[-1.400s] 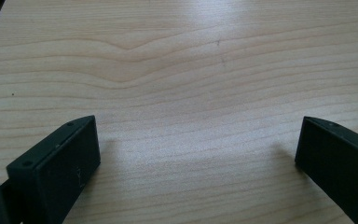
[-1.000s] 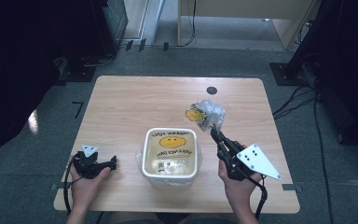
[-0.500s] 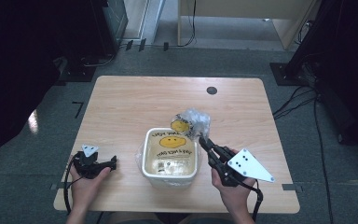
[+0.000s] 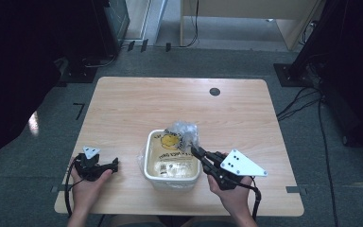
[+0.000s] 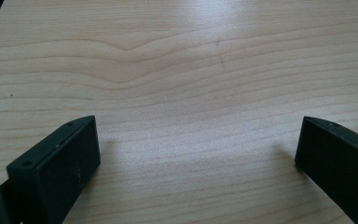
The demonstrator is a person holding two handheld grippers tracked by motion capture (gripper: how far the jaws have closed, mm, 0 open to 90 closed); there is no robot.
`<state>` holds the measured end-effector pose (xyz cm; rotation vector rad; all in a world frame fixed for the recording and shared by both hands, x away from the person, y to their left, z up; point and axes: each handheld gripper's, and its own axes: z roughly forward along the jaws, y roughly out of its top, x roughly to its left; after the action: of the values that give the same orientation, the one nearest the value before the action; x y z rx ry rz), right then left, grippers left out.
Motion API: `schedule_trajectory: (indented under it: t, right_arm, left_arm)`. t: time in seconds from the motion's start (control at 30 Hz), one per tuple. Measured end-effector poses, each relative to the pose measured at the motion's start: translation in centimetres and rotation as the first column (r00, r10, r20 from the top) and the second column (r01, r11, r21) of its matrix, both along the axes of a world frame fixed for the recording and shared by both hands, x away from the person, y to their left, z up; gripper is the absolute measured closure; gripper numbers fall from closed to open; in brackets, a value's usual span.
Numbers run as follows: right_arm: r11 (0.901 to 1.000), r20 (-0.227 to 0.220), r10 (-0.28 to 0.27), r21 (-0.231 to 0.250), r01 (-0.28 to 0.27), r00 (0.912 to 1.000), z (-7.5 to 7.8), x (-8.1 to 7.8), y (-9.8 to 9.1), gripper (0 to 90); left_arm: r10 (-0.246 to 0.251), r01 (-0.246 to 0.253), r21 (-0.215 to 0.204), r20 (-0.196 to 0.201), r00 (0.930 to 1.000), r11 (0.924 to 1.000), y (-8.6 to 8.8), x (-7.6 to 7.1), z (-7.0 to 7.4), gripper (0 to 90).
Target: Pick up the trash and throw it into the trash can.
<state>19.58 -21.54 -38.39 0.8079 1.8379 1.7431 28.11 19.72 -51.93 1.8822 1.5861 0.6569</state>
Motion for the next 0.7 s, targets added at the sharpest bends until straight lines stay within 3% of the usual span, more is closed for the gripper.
schedule_trajectory:
  t: [0.23, 0.43, 0.6, 0.7]
  right_arm:
    - [0.9979, -0.093, 0.059, -0.023, -0.061, 0.9939, -0.7, 0.81, 0.25, 90.0]
    - [0.9965, -0.109, 0.074, -0.032, -0.078, 0.9914, -0.88, 0.9, 0.51, 87.9]
    - [0.9983, -0.112, 0.052, -0.021, -0.055, 0.9924, -0.83, 1.01, 0.61, 60.3]
    - [0.9987, -0.114, 0.045, -0.019, -0.048, 0.9925, -0.78, 1.02, 0.59, 59.3]
  left_arm:
    - [-0.001, 0.001, 0.0, 0.0, 1.0, 1.0, 0.0, 0.0, 0.0, 0.0]
    - [0.0, 0.0, 0.0, 0.0, 1.0, 1.0, 0.0, 0.0, 0.0, 0.0]
    - [-0.001, 0.001, 0.0, 0.001, 1.0, 1.0, -0.01, 0.01, -0.01, 0.0]
    - [-0.001, 0.001, 0.0, 0.001, 1.0, 1.0, -0.01, 0.01, -0.01, 0.0]
